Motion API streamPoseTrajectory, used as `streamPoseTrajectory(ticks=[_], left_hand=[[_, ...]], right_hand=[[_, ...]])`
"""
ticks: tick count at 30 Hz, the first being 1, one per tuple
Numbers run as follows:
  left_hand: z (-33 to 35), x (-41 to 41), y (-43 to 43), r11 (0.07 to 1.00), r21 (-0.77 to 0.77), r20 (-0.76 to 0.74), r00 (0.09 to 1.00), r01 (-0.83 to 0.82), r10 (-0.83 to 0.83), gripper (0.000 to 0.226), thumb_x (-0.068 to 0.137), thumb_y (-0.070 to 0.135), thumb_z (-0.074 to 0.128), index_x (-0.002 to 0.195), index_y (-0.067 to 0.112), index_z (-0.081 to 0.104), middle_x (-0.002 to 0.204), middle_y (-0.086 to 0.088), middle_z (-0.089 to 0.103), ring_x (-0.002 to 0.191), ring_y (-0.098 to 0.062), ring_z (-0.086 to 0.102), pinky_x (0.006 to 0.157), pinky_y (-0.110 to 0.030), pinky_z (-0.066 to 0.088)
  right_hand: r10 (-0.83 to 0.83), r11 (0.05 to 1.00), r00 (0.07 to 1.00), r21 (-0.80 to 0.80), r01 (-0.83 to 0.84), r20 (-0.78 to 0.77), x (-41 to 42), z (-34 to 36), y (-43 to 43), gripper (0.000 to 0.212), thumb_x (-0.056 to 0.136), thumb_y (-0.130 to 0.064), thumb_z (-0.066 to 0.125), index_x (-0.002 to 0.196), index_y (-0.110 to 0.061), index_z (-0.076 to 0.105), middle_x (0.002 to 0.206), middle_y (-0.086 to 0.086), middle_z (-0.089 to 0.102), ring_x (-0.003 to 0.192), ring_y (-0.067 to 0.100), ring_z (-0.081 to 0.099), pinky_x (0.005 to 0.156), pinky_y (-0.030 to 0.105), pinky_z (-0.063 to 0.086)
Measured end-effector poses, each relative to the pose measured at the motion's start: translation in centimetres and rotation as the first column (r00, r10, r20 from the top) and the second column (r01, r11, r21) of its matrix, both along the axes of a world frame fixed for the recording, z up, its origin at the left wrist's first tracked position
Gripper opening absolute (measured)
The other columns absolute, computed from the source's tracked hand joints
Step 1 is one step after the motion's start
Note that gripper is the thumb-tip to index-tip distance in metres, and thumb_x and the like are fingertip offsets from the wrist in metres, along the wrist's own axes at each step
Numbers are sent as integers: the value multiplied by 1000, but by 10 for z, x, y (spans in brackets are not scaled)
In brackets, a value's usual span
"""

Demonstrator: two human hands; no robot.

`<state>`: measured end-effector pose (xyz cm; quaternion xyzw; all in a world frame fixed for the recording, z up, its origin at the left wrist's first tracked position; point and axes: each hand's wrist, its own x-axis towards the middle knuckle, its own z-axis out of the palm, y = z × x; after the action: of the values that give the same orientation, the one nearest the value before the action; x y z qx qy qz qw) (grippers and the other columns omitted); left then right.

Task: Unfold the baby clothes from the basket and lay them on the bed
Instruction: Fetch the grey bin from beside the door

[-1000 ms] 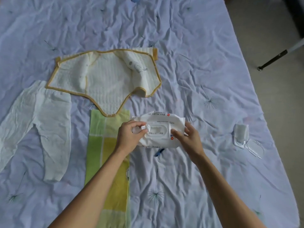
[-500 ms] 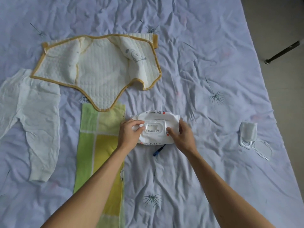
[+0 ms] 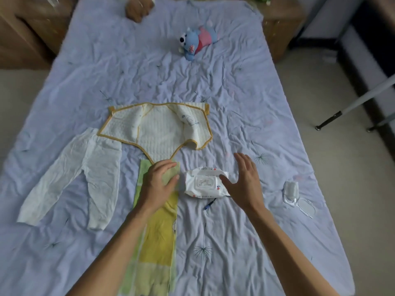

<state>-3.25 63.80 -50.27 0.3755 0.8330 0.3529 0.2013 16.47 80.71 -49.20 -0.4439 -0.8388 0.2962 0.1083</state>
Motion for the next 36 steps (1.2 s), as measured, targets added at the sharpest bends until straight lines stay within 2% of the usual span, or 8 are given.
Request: streamPoseTrajectory(ticks=[4, 8, 11, 16, 23, 27, 30, 36], left_hand=[[114, 2, -80, 997, 73, -249, 967, -28, 45, 51, 88, 41, 71, 125, 7, 70, 134, -8, 66, 129, -25, 61, 107, -43, 48], [214, 4, -179, 981, 154, -428, 887, -119, 174, 63, 86, 55, 64, 125, 7, 69, 135, -9, 65, 129, -26, 60, 104, -43, 47], [280, 8, -270, 959, 174, -524, 804, -222, 282, 70, 86, 61, 59, 127, 6, 68, 139, -12, 63, 132, -32, 59, 105, -50, 47], [356, 22, -427, 891, 213, -604, 664, -400, 442, 87, 87, 74, 46, 132, 2, 64, 145, -17, 58, 138, -36, 53, 108, -53, 42], [401, 43, -628, 717, 218, -607, 483, -662, 631, 95, 83, 74, 45, 141, 0, 56, 153, -20, 50, 147, -36, 42, 115, -57, 37], [413, 59, -719, 580, 189, -597, 376, -792, 708, 91, 87, 75, 40, 149, 10, 47, 158, -10, 45, 149, -30, 38, 116, -54, 35], [417, 71, -771, 483, 147, -598, 311, -863, 739, 92, 91, 79, 24, 150, 11, 44, 158, -8, 44, 149, -28, 35, 115, -54, 35], [413, 83, -840, 297, 115, -579, 179, -948, 795, 101, 85, 83, 19, 156, 14, 37, 167, -7, 30, 156, -26, 21, 123, -49, 21]], right_hand=[[109, 990, 992, 99, -102, -60, -17, 115, -67, 85, 86, -43, 78, 153, -8, 40, 162, 10, 35, 154, 28, 23, 123, 44, 27], [239, 957, 961, 202, -209, -138, -38, 220, -153, 88, 86, -56, 71, 154, -10, 40, 164, 9, 33, 156, 25, 20, 124, 45, 25], [354, 909, 917, 297, -292, -183, -55, 291, -231, 89, 85, -65, 64, 154, -13, 39, 164, 6, 32, 156, 25, 18, 125, 45, 23], [538, 803, 825, 401, -441, -170, -80, 371, -371, 92, 86, -75, 52, 157, -20, 31, 169, 1, 22, 158, 22, 8, 125, 43, 17], [687, 706, 704, 401, -584, -183, -104, 417, -540, 98, 83, -79, 45, 158, -18, 29, 169, 1, 21, 158, 20, 6, 126, 44, 19], [749, 645, 638, 417, -640, -178, -119, 425, -616, 97, 84, -77, 48, 157, -15, 29, 168, 4, 23, 157, 23, 8, 125, 44, 21], [794, 594, 581, 431, -679, -179, -131, 426, -664, 95, 86, -74, 52, 156, -14, 32, 166, 7, 27, 157, 25, 11, 124, 45, 24], [865, 487, 489, 417, -767, -111, -163, 414, -735, 95, 87, -76, 47, 158, -16, 27, 168, 5, 23, 157, 24, 11, 124, 46, 23]])
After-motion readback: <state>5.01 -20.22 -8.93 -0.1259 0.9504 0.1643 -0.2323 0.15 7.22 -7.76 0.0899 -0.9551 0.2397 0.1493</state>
